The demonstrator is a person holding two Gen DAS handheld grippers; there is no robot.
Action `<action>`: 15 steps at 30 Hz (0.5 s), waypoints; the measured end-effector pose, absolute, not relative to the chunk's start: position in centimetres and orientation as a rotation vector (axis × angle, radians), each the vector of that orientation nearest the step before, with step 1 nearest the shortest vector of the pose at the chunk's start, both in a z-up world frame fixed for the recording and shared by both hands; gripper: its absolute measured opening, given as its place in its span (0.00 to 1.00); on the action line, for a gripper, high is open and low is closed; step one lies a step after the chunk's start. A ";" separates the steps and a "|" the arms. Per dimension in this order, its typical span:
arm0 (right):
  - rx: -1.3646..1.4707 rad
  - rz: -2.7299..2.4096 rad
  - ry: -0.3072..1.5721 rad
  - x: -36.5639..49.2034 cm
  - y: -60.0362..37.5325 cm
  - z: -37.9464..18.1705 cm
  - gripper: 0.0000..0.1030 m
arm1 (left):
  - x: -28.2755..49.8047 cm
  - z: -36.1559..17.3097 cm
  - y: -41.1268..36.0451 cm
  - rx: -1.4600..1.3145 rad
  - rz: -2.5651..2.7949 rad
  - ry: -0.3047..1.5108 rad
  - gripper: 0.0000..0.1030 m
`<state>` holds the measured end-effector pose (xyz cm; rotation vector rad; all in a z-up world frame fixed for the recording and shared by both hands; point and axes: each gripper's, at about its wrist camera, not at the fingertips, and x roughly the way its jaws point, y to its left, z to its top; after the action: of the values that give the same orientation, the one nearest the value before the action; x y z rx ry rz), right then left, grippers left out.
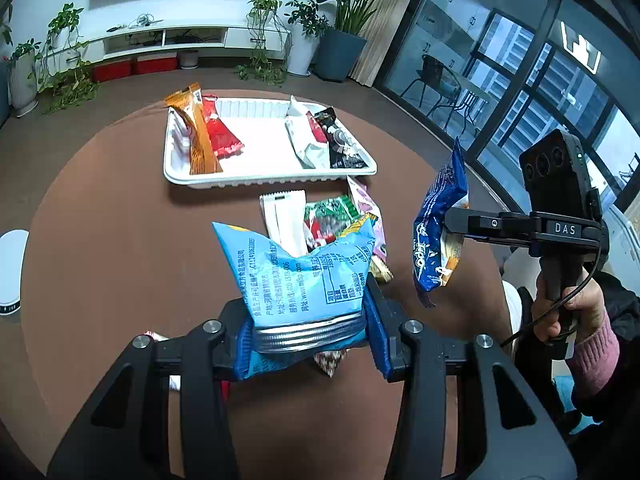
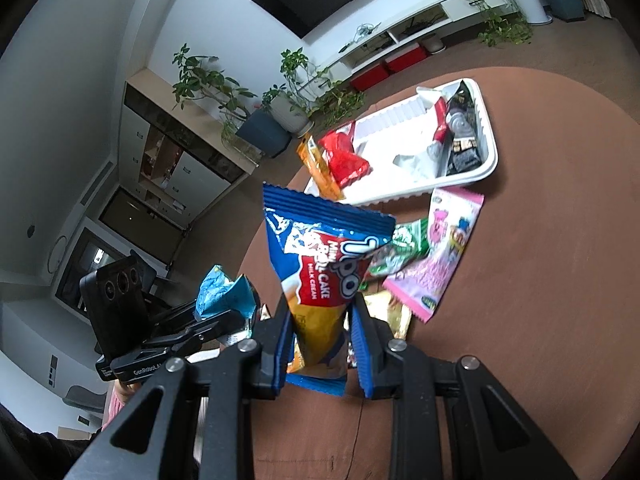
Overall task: Organize snacks
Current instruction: 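Grasp the light blue chip bag with the left gripper while the right grasps the blue cake pack, then carry the light blue chip bag into the tray while the right gripper carries the blue cake pack there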
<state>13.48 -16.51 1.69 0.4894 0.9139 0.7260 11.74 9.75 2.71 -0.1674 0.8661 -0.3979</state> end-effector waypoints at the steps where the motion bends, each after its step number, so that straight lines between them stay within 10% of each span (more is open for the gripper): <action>1: 0.492 0.724 0.912 13.7 -16.7 1.7 0.29 | 12.1 2.8 9.7 -0.166 -0.397 0.865 0.42; 15: 0.486 0.705 0.898 19.5 -17.3 3.5 0.29 | 18.9 4.6 10.1 -0.174 -0.403 0.849 0.42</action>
<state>19.54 -17.29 3.45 0.4864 0.8983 0.7052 18.95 10.15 4.61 -0.1743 0.8488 -0.4033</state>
